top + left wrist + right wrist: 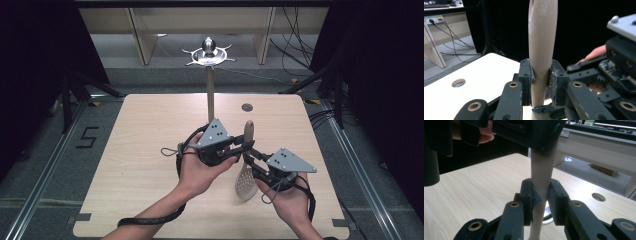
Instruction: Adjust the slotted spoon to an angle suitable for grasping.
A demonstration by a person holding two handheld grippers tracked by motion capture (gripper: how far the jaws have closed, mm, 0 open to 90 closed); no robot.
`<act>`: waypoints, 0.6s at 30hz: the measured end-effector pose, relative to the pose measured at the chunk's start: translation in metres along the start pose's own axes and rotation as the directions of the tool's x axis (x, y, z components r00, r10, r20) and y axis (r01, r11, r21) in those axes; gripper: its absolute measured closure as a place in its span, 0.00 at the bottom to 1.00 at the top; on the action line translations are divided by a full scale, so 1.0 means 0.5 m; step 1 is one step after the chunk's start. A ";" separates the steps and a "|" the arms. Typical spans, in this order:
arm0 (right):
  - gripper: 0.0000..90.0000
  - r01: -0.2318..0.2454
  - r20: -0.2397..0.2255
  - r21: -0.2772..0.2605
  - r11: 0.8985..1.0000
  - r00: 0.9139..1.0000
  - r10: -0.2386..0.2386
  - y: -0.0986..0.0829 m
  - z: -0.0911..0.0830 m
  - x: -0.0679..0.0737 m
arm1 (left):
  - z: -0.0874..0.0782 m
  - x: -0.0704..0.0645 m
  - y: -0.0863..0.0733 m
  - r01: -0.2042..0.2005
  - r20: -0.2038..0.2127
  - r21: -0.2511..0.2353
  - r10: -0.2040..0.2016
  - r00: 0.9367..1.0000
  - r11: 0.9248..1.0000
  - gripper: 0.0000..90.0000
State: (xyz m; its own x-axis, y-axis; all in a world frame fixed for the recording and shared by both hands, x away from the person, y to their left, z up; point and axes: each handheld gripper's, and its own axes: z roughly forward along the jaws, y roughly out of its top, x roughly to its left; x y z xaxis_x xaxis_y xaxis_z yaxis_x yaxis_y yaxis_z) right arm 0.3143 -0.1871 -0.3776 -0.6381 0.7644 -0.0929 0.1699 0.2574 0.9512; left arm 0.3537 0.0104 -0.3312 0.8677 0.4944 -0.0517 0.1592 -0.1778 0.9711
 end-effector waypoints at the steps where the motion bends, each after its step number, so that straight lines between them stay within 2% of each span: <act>1: 0.73 0.000 0.000 0.000 1.000 1.000 0.000 0.000 0.000 0.000 | -0.001 0.002 0.000 -0.004 -0.003 0.003 0.004 1.000 1.000 0.82; 2: 0.68 -0.021 0.005 0.019 1.000 1.000 0.021 0.001 0.000 0.005 | -0.003 0.004 0.000 -0.006 -0.007 0.011 0.006 1.000 1.000 0.82; 4: 0.62 0.000 0.012 0.025 1.000 1.000 0.000 0.001 -0.003 0.004 | -0.007 0.010 0.001 -0.004 -0.012 0.012 0.004 1.000 1.000 0.82; 6: 0.57 -0.005 0.007 0.030 1.000 1.000 0.004 -0.005 -0.011 0.006 | -0.013 0.018 0.003 0.000 -0.019 0.007 0.000 1.000 1.000 0.82; 9: 0.56 -0.001 0.005 0.031 1.000 1.000 0.001 -0.011 -0.018 0.006 | -0.026 0.030 0.006 -0.007 -0.030 0.012 0.007 1.000 1.000 0.82; 10: 0.55 0.007 -0.009 0.037 0.999 1.000 -0.007 -0.013 -0.023 0.004 | -0.031 0.035 0.007 -0.012 -0.032 0.011 0.013 0.999 1.000 0.82; 11: 0.55 -0.020 0.003 0.039 0.999 1.000 0.020 -0.018 -0.032 0.006 | -0.035 0.038 0.008 -0.014 -0.033 0.011 0.014 0.999 1.000 0.82; 12: 0.55 -0.020 0.003 0.039 0.999 1.000 0.020 -0.018 -0.032 0.006 | -0.040 0.042 0.010 -0.016 -0.035 0.010 0.016 0.999 1.000 0.82; 14: 0.55 -0.015 -0.005 0.036 0.999 1.000 0.015 -0.022 -0.040 -0.002 | -0.050 0.049 0.013 -0.018 -0.035 0.004 0.018 0.999 1.000 0.82; 16: 0.55 -0.007 0.008 0.031 0.999 1.000 0.007 -0.026 -0.046 -0.011 | -0.056 0.055 0.014 -0.022 -0.030 0.002 0.022 0.999 1.000 0.82; 17: 0.55 -0.029 0.006 0.029 0.999 1.000 0.029 -0.029 -0.048 -0.013 | -0.060 0.058 0.016 -0.025 -0.027 0.001 0.025 0.999 1.000 0.82; 18: 0.55 -0.029 0.017 0.030 0.999 0.999 0.028 -0.032 -0.051 -0.021 | -0.063 0.061 0.017 -0.030 -0.024 0.002 0.030 0.999 1.000 0.82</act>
State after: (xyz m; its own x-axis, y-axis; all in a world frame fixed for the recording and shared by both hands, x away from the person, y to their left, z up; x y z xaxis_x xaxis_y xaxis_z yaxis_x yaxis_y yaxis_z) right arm 0.2991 -0.2144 -0.3843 -0.6200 0.7814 -0.0709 0.2104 0.2526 0.9444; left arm 0.3664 0.0508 -0.3173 0.8606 0.5090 -0.0172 0.1341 -0.1940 0.9718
